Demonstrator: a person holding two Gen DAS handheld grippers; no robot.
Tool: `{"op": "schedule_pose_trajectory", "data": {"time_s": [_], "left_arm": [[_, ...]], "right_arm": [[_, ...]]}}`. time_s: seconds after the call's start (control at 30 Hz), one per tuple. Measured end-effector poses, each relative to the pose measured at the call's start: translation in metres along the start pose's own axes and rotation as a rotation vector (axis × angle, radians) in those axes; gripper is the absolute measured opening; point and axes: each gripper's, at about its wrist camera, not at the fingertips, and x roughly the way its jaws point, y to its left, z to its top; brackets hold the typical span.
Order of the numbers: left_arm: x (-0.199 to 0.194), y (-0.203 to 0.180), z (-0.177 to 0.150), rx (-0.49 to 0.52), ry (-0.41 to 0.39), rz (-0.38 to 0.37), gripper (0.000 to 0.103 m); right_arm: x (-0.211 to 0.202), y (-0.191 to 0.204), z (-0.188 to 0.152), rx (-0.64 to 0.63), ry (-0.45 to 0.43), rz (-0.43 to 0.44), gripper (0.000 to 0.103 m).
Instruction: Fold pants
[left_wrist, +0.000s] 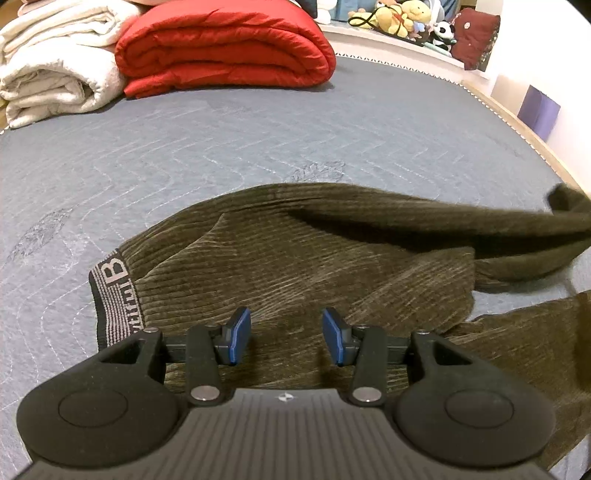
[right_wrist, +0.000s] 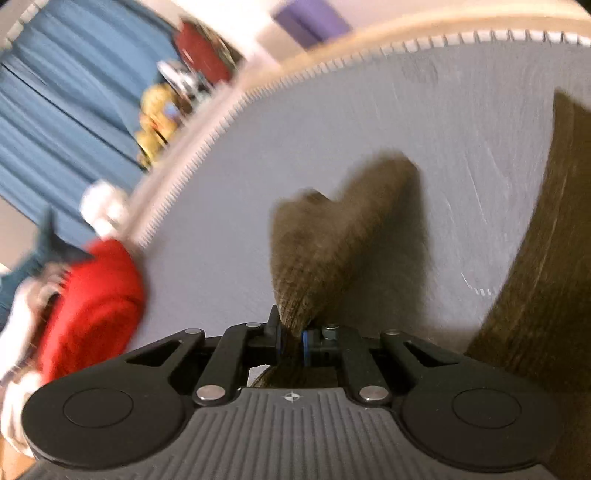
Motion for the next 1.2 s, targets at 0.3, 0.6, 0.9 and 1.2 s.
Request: {"op": "schedule_pose_trajectory", "data": {"time_s": [0.3, 0.6, 0.9, 1.2], "left_arm": [[0.005, -0.003, -0.004, 0.027, 0.010, -0.017, 0.048], [0.012, 0.000, -0.005, 0.032, 0.021, -0.005, 0.048], [0.017, -0.005, -0.003, 0.042, 0.028, -0.009, 0.049], [0.018, -0.001, -0.004, 0.042, 0.026, -0.002, 0.053]], "right_arm": [[-0.019, 0.010, 0.012, -0.122, -0.130, -0.007, 0.059], [-0.031, -0.064, 0.042, 0.144, -0.212, -0.239, 0.060], [0.010, -0.092, 0.022, 0.263, -0.017, -0.165, 0.060], [0.032, -0.086, 0.031, 0.243, -0.035, -0.049, 0.061]]}}
